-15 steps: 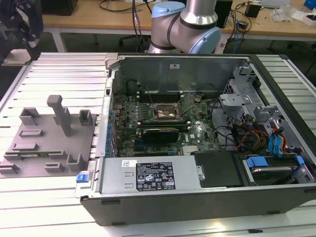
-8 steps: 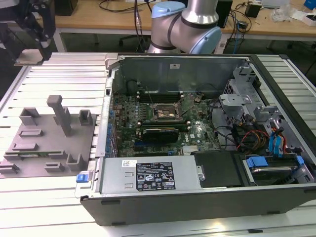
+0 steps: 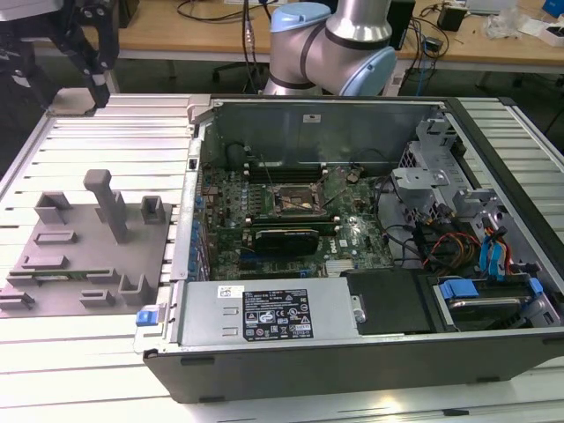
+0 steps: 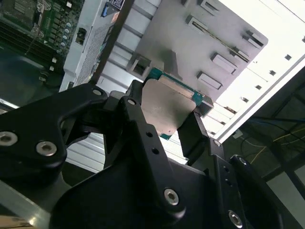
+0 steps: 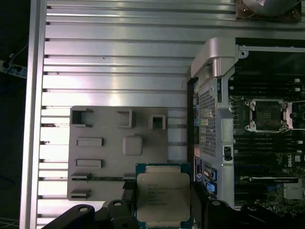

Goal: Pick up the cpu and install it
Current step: 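Pick up the cpu and move it towards the insertion slot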

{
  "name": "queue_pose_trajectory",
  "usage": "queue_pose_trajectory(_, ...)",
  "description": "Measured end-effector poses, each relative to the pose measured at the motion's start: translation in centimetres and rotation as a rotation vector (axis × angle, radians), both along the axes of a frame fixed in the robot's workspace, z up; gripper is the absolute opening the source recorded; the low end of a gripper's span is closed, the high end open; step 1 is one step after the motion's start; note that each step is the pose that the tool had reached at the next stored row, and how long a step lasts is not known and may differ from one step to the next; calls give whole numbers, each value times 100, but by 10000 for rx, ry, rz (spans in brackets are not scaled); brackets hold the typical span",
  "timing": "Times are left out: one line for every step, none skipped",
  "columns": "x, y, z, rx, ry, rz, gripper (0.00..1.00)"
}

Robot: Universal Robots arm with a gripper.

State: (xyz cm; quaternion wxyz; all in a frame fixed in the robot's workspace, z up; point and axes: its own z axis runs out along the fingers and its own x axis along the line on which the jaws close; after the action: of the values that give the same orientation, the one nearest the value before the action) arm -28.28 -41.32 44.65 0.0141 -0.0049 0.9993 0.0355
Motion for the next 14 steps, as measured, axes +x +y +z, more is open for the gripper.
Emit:
queue_pose_trajectory(23, 0, 0, 0, 1, -1, 54)
queue_pose_trajectory(68, 0, 0, -1, 0, -2, 54)
queue_pose_trajectory(96, 1, 0, 0, 1, -2, 54)
queue_pose_trajectory(150, 1, 0, 0, 1, -3, 54)
queue_pose_trajectory(187, 0, -1, 1, -1, -2, 54)
queue_pose_trajectory(250, 0, 0, 0, 1, 0, 54)
queue_pose_trajectory(291, 0, 0, 0, 1, -3, 54)
queue_pose_trajectory(337, 0, 0, -1, 1, -3, 54)
queue_pose_trajectory(362, 0, 0, 0, 1, -3, 54)
queue_pose_trajectory(392, 0, 0, 0, 1, -1, 54)
queue_pose_trajectory(419, 0, -1, 1, -1, -2, 54)
queue_pose_trajectory(447, 0, -1, 0, 0, 0, 54)
queue_pose_trajectory(485, 0, -1, 0, 0, -2, 54)
queue_pose_trajectory(506, 0, -1, 0, -1, -2, 54)
